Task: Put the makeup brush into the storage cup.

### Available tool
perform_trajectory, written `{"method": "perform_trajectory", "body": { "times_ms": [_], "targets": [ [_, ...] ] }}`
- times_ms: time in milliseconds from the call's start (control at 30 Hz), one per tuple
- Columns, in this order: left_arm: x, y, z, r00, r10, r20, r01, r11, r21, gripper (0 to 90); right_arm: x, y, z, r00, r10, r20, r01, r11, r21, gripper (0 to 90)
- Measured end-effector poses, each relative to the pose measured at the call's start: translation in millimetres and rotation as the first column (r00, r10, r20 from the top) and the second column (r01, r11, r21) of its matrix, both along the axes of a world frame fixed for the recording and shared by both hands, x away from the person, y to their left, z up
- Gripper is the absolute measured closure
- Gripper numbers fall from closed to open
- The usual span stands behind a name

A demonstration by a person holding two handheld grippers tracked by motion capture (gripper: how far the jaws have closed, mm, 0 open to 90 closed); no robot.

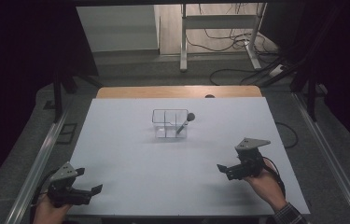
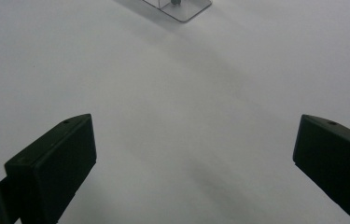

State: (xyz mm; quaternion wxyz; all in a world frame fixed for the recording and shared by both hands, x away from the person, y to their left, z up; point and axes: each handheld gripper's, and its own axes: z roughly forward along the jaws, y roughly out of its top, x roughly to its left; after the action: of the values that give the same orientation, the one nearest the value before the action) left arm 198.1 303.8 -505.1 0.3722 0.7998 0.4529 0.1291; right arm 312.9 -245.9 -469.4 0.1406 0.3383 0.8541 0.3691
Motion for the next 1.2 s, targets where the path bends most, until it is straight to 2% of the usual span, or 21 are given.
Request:
{"method": "perform_trajectory", "body": {
  "times_ms": [1200],
  "targets": [
    [-5.6, 4.5, 2.8, 0.9996, 0.016, 0.023, -0.016, 0.9998, 0.013, 2.0, -25.0, -48.8, -2.0, 0.9944, -0.104, 0.019, 0.104, 0.994, -0.026, 0.0]
  ]
}}
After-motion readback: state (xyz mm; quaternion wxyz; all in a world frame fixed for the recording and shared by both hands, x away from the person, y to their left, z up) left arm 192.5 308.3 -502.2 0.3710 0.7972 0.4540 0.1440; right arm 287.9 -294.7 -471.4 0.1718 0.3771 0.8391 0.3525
